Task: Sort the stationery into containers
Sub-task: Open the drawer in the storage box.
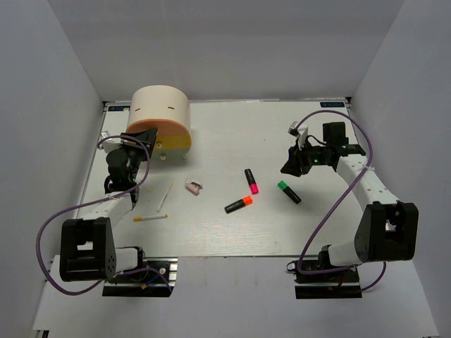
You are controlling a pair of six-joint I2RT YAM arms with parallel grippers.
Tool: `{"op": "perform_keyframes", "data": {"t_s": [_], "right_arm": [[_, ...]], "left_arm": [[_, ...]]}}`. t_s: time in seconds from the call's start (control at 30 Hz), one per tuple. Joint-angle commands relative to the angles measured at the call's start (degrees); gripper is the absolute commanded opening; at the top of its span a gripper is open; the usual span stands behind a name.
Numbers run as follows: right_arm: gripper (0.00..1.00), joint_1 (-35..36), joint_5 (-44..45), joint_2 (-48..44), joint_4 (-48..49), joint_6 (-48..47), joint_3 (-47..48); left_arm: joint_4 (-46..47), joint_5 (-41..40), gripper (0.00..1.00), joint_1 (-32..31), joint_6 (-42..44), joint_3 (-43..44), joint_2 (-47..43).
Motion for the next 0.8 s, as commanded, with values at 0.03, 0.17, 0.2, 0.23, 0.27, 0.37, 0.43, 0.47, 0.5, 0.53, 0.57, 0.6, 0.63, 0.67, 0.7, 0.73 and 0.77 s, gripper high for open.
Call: {"op": "perform_keyframes", "data": {"t_s": [0.03, 0.17, 0.2, 0.23, 0.27, 0.37, 0.43, 0.47, 0.5, 0.53, 0.57, 0.6, 0.63, 0.67, 0.7, 0.73, 0.77], "right_arm": [[0.41, -0.3, -1.4, 0.2, 1.0, -0.7, -0.2], [0.41, -0.3, -1.3, 0.3, 0.9, -1.0, -0.2], [0.41, -0.3, -1.5, 0.4, 0.9, -0.9, -0.2], [0.41, -0.2, -1.4, 0.4, 1.0, -1.0, -0.3], [0.41, -0.3, -1.6, 0.4, 0.9, -1.1, -0.4], [0.41, -0.2, -1.5, 0.6, 1.2, -1.0, -0.6], [0.41, -0.3, -1.5, 0.4, 1.1, -1.0, -0.6], [0.41, -0.2, -1.4, 0.4, 1.1, -1.0, -0.5], [0.41, -0.2, -1.4, 0.6, 1.1, -1.1, -0.5], [0.41, -0.3, -1.4, 0.6, 1.3, -1.0, -0.6], [0.41, -0.2, -1.4, 0.6, 1.2, -1.0, -0.7], [0.41, -0.4, -1.4, 0.6, 1.2, -1.0, -0.7], [0.41, -0.2, -1.3, 0.5, 1.2, -1.1, -0.7], [0.41, -0.3, -1.4, 0.5, 1.2, -1.2, -0.7], [0.41, -0.4, -1.2, 0.7, 1.1, -1.2, -0.6], [0.41, -0.4, -1.2, 0.7, 0.9, -1.3, -0.5], [0.41, -0.4, -1.3, 0.7, 1.0, -1.4, -0.6]], "left_arm": [[2.9, -0.1, 0.59, 0.4, -0.7, 0.6, 0.5], [5.4, -0.7, 0.55, 0.4, -1.2, 1.2, 2.4], [5.4, -0.7, 0.55, 0.4, -1.2, 1.2, 2.4], [5.4, -0.7, 0.53, 0.4, -1.2, 1.7, 3.0], [6.1, -0.7, 0.53, 0.4, -1.2, 1.7, 3.0], [6.7, -0.7, 0.46, 0.4, -1.7, 1.7, 3.6], [7.3, -0.7, 0.43, 0.4, -1.7, 1.7, 4.1], [7.3, -0.7, 0.43, 0.4, -1.7, 1.7, 4.1], [7.3, -0.7, 0.41, 0.4, -1.7, 1.7, 4.1], [7.3, -0.7, 0.37, 0.4, -1.7, 1.7, 4.1], [7.3, -0.7, 0.36, 0.4, -1.7, 1.7, 4.1], [7.3, -0.7, 0.34, 0.4, -1.7, 1.7, 4.1], [7.3, -0.7, 0.32, 0.4, -1.7, 1.7, 4.1], [7.3, -0.7, 0.3, 0.4, -1.7, 1.0, 4.1], [7.3, -0.7, 0.28, 0.4, -2.3, 1.0, 4.1], [7.3, -0.7, 0.26, 0.4, -2.3, 1.0, 4.1], [7.3, -0.7, 0.22, 0.4, -2.3, 0.3, 3.5]]}}
